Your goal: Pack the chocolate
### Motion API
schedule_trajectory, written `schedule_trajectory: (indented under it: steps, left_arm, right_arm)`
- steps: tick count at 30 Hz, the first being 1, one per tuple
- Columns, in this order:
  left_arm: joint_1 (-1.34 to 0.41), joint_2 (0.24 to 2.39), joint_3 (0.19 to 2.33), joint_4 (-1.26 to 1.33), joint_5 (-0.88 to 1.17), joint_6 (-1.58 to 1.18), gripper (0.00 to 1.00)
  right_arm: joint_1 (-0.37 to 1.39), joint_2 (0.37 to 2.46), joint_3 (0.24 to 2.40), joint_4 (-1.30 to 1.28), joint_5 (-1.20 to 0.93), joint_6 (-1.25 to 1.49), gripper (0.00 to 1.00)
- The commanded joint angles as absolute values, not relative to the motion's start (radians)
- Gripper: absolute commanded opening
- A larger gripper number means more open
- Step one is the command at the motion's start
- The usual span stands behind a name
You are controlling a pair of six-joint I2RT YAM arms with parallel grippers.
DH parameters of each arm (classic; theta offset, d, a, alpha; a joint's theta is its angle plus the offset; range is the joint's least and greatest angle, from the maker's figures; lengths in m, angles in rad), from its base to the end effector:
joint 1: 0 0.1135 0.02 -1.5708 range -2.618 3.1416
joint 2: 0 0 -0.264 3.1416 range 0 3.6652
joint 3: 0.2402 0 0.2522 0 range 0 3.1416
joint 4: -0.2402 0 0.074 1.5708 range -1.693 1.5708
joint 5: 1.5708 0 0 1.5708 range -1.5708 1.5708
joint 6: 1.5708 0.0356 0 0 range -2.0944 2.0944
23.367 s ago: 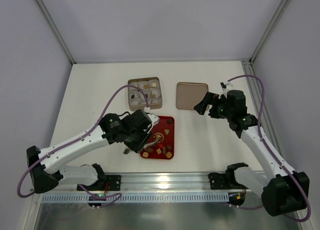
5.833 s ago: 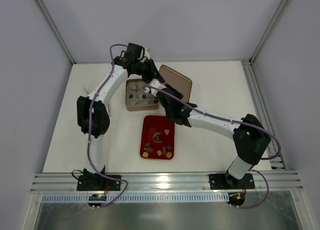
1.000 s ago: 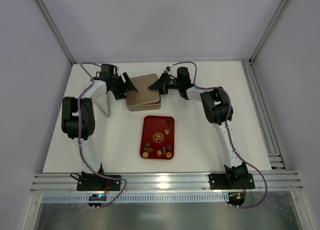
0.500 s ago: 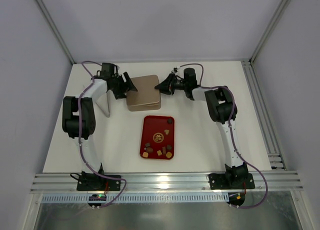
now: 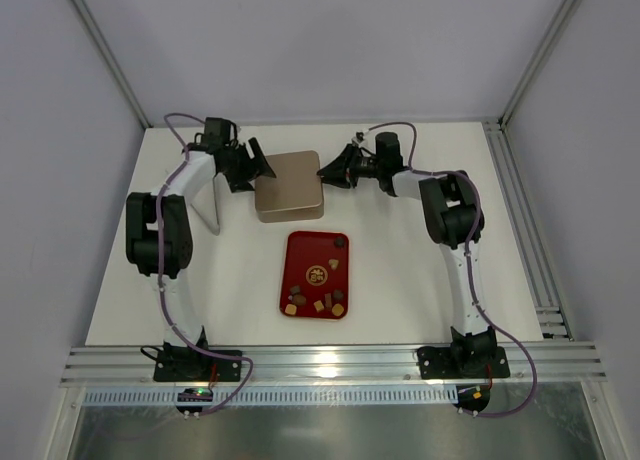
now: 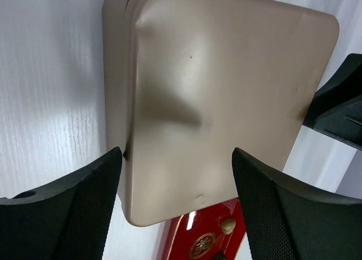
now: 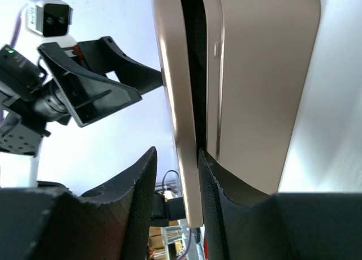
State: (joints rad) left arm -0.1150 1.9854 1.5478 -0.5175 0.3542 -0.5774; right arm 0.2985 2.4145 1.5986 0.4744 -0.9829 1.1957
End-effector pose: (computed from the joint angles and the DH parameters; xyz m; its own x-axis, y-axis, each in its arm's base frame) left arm 0.4314 -0.0623 0.2180 -0.8469 -0.4175 -0.3293 -0.1858 0.8126 -0.5525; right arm 0.4855 0.1804 0.1203 -0.9663 0.2426 -0.0859 -0.0365 0.2014 0.9788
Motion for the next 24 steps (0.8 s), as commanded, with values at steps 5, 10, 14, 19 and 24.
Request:
schedule_trajectory:
  steps: [5,10,14,19,24]
  left_arm:
    - [-0.132,2.003,1.640,-0.583,0.337,-0.543,0.77]
    - [-0.138,2.014,1.666,-0.610,0.328,-0.538,0.77]
    - [-0.140,2.013,1.666,-0.618,0.325,-0.535,0.77]
    - [-0.140,2.003,1.663,-0.618,0.321,-0.531,0.80]
    - [-0.140,2.016,1.671,-0.621,0.322,-0.532,0.80]
  right_arm:
    - [0.295,2.299,1.641,0.168,-0.897,0.914,0.42]
    - [0.295,2.283,1.667,0.061,-0.844,0.824,0.44]
    - [0.295,2.273,1.669,0.032,-0.824,0.799,0.45]
    - [0.295,2.267,1.666,0.032,-0.821,0.795,0.49]
    - [0.291,2.250,1.663,0.055,-0.830,0.816,0.49]
